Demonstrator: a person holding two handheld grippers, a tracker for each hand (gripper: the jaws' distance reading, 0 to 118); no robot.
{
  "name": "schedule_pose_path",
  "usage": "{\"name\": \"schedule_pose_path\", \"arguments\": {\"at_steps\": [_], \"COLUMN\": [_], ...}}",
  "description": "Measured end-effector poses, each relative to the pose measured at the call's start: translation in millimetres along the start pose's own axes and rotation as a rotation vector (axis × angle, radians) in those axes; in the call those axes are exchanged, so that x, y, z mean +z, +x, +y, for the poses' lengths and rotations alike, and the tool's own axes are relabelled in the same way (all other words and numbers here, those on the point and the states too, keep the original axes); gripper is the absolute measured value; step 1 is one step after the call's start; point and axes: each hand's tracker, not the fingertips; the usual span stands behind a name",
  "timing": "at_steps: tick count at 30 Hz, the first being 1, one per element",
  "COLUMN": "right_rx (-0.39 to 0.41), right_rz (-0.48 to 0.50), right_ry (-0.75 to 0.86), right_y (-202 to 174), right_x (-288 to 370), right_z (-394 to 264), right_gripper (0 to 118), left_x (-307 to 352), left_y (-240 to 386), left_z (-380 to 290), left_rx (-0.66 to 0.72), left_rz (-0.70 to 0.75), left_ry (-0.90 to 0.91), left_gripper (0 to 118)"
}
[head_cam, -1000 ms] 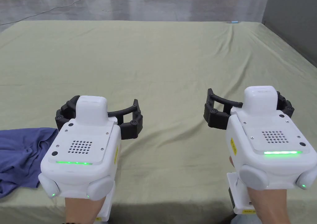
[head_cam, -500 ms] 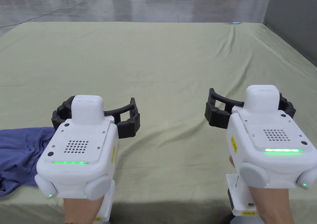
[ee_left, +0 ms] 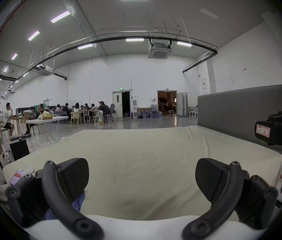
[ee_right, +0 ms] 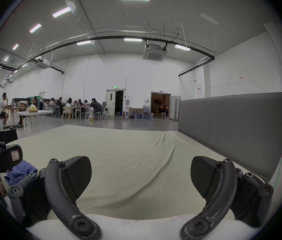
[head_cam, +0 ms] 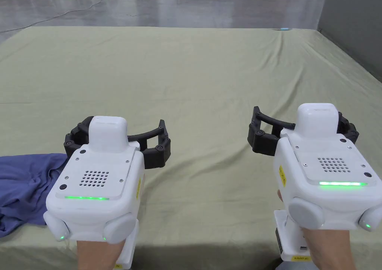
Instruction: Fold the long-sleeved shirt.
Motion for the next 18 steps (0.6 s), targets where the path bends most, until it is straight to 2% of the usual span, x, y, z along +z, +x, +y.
{"name": "schedule_pose_path", "arguments": {"at_steps": [18], "right_rx": [0.004], "right_rz": [0.007], "right_ry": [0.006], "right_y": [0.2], "right_x": [3.2], "right_z": [1.5], "right_gripper": [114], "left_x": [-0.1], "left_y": [3.2], "left_z": [11.3], "left_rx": [-0.036], "left_rz": [0.006], "left_ry": [0.009], "left_gripper": [118]}}
